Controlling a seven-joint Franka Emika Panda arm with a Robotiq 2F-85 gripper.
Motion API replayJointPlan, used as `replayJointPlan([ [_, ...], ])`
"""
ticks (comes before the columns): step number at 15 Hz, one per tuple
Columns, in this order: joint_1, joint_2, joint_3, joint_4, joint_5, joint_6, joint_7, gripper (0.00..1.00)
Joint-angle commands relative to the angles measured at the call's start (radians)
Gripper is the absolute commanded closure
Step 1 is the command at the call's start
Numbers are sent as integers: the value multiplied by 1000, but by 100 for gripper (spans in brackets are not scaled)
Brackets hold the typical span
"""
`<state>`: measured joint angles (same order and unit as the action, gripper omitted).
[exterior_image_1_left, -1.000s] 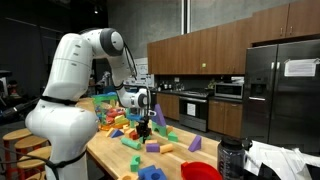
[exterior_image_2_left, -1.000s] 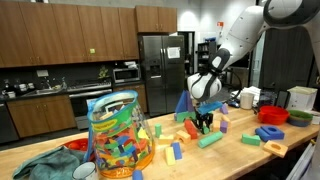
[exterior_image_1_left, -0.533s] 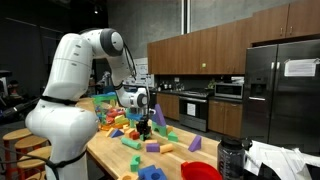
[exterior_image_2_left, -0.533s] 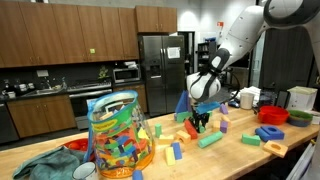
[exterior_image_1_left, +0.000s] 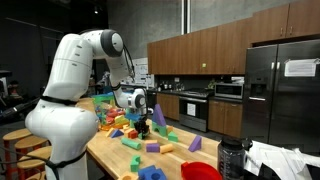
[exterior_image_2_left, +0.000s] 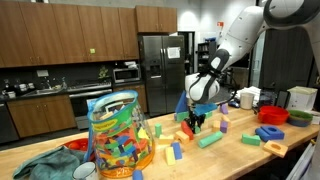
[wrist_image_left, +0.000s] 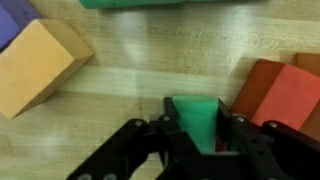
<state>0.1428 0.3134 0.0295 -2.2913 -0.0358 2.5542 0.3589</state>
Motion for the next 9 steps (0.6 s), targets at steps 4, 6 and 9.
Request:
replayJointPlan([
  [4, 10, 0, 7, -9, 8, 11, -18, 85],
  [6, 30, -1, 14, -13, -9, 15, -8, 85],
  [9, 76, -1, 24, -17, -54, 24, 11, 85],
])
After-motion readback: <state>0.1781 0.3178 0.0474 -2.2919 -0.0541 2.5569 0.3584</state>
